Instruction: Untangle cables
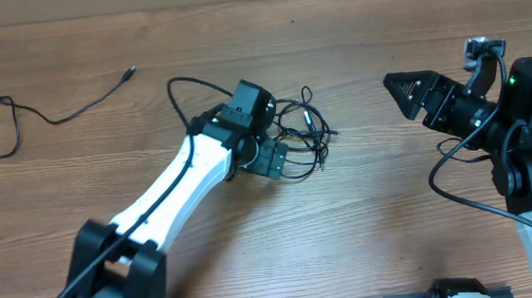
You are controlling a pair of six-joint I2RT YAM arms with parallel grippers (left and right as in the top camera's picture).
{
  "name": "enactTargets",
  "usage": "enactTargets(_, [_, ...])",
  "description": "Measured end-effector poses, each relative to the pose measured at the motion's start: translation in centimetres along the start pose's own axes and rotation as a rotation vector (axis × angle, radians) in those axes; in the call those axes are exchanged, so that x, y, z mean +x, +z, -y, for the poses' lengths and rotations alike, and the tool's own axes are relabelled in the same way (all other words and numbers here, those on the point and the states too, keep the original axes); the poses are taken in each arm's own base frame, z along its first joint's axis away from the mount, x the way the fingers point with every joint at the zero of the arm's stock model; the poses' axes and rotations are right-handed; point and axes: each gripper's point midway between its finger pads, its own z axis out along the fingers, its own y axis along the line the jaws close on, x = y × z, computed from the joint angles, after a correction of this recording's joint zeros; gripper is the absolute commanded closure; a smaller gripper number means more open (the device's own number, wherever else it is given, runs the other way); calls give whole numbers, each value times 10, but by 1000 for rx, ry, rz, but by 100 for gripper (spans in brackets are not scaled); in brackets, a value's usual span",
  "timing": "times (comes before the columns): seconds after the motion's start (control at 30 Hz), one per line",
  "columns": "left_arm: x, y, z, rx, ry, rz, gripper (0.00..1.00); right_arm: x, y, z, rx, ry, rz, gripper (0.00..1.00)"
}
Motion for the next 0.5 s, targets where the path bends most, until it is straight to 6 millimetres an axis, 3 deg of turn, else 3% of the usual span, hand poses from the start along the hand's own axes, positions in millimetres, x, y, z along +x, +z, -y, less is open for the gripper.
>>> enactTargets(0.1, [-15,-22,-9,-53,22,92,0,-1,3,5,22,7,2,16])
enactTargets(0.23, [-50,-42,-8,-56,29,257,0,2,12,17,54,35,-30,16])
enactTargets(0.3, [-64,-47,-6,-47,34,312,0,7,19,26,77,58,-60,16])
enactTargets(0.43, [-72,-47,-1,-30,60,343,0,18,31,43,121,107,-125,16])
enactTargets(0.5, [-72,-40,1,-22,70,330,6,22,35,48,133,122,-145,16])
